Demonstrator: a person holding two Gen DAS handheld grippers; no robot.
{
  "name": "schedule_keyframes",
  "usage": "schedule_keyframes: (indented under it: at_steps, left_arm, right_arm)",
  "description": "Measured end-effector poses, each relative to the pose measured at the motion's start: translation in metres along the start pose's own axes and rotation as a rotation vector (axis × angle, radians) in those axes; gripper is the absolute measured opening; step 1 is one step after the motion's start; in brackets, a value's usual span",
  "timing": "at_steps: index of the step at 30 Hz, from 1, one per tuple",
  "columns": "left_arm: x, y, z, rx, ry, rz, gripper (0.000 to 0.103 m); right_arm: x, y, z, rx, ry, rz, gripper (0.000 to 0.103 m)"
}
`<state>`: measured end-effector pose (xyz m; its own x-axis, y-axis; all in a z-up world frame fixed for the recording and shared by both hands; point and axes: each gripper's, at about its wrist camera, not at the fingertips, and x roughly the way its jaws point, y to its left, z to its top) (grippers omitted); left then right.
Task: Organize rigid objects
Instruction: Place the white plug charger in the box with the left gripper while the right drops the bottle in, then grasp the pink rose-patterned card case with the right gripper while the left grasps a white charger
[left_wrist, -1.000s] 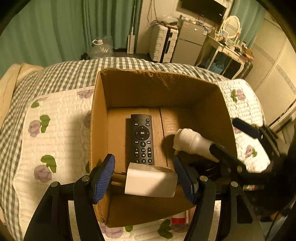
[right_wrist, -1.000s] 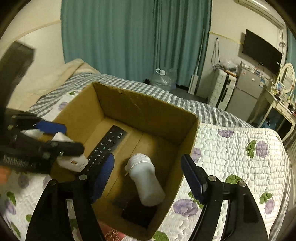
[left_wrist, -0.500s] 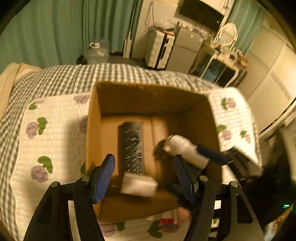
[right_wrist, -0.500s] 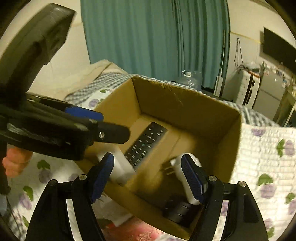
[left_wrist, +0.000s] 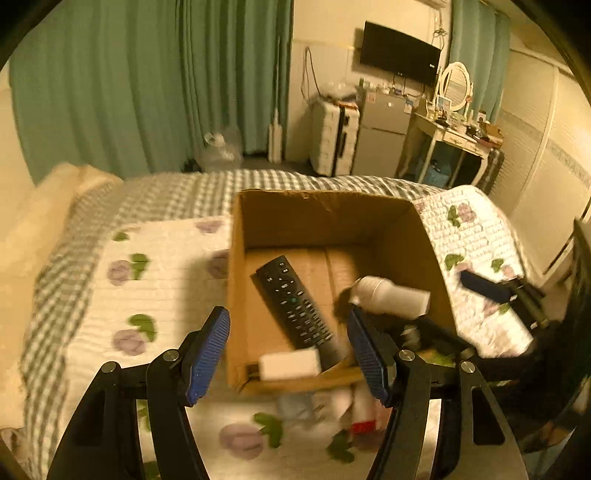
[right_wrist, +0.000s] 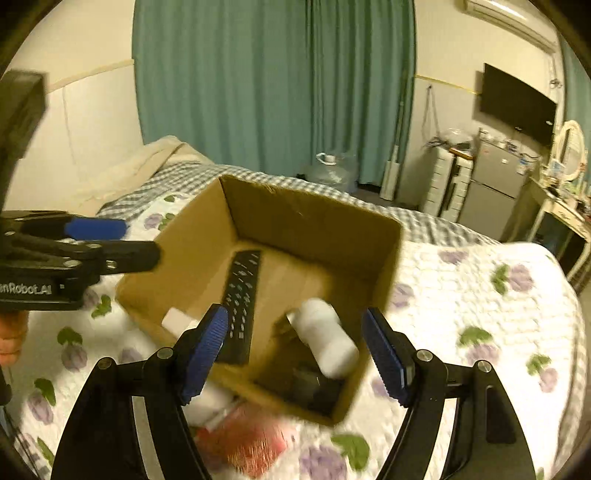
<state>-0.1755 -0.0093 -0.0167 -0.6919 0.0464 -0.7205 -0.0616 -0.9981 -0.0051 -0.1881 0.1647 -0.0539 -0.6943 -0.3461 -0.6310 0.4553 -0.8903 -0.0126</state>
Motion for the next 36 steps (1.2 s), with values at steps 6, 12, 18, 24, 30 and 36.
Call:
schedule_keyframes:
  at_steps: [6, 12, 18, 24, 30, 36]
  left_arm:
    - [-0.018, 0.006, -0.056, -0.008, -0.058, 0.085, 0.069]
    - [0.012, 0.003, -0.103, -0.038, 0.035, 0.077, 0.069]
    - [0.029, 0.000, -0.116, -0.046, 0.069, 0.087, 0.069]
    - [0.034, 0.005, -0.117, -0.062, 0.080, 0.097, 0.069]
    - [0.034, 0.002, -0.117, -0.046, 0.074, 0.080, 0.069]
    - [0.034, -0.010, -0.112, -0.034, 0.067, 0.033, 0.069]
  right_arm:
    - [-0.014, 0.006, -0.039, 0.056, 0.064, -0.017, 0.087]
    - [0.024, 0.017, -0.070, 0.094, 0.204, -0.018, 0.087]
    - [0.056, 0.016, -0.083, 0.154, 0.284, 0.003, 0.088]
    - [0.080, 0.004, -0.094, 0.279, 0.341, 0.064, 0.093]
    - [0.076, -0.003, -0.094, 0.305, 0.342, 0.119, 0.078]
    - [0.039, 0.004, -0.084, 0.170, 0.265, 0.068, 0.022]
